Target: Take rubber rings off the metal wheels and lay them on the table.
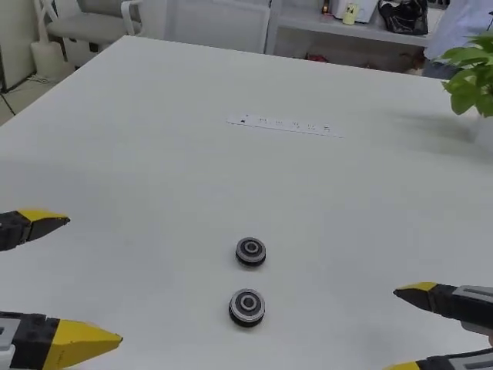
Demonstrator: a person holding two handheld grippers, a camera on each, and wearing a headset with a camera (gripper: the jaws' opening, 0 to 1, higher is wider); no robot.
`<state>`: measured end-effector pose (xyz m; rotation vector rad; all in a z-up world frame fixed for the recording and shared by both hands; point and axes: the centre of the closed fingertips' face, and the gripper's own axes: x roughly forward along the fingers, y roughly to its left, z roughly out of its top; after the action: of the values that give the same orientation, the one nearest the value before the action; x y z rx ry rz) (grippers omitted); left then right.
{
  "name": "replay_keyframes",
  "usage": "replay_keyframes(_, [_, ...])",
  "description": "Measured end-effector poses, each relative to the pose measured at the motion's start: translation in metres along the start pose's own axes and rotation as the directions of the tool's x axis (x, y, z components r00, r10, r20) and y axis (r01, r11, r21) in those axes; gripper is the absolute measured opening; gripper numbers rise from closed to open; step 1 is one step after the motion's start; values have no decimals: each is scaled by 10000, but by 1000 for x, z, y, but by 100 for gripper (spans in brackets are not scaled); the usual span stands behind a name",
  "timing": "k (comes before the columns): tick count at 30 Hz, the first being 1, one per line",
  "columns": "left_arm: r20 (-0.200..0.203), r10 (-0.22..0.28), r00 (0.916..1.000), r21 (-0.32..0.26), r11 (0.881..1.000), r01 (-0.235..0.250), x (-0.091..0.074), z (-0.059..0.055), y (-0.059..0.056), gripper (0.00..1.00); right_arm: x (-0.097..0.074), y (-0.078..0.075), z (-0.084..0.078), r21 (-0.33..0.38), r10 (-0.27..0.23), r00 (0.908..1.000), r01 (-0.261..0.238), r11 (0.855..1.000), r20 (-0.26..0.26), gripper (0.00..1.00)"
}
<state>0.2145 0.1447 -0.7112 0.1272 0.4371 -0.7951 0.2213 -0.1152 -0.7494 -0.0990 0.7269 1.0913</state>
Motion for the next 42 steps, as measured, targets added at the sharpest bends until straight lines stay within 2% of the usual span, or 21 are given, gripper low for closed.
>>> replay_keyframes(17, [-16, -203, 9998, 228, 9995, 204, 5, 5, 0, 100, 2, 1, -5, 64, -27, 10000, 26, 10000, 55, 95])
replay_keyframes(30, [253, -215, 9994, 301, 9993, 207, 4, 11, 1, 100, -1, 0, -3, -43, -105, 9998, 105, 9999, 139, 94])
replay_keyframes(40, [435, -366, 9984, 348, 9988, 351, 7, 18, -3, 100, -7, -4, 3, -129, -181, 9993, 186, 9997, 337, 92])
replay_keyframes(42, [368, -416, 9985, 389, 9984, 402, 8, 17, -3, 100, -9, -6, 3, -125, -210, 9991, 215, 9997, 376, 91])
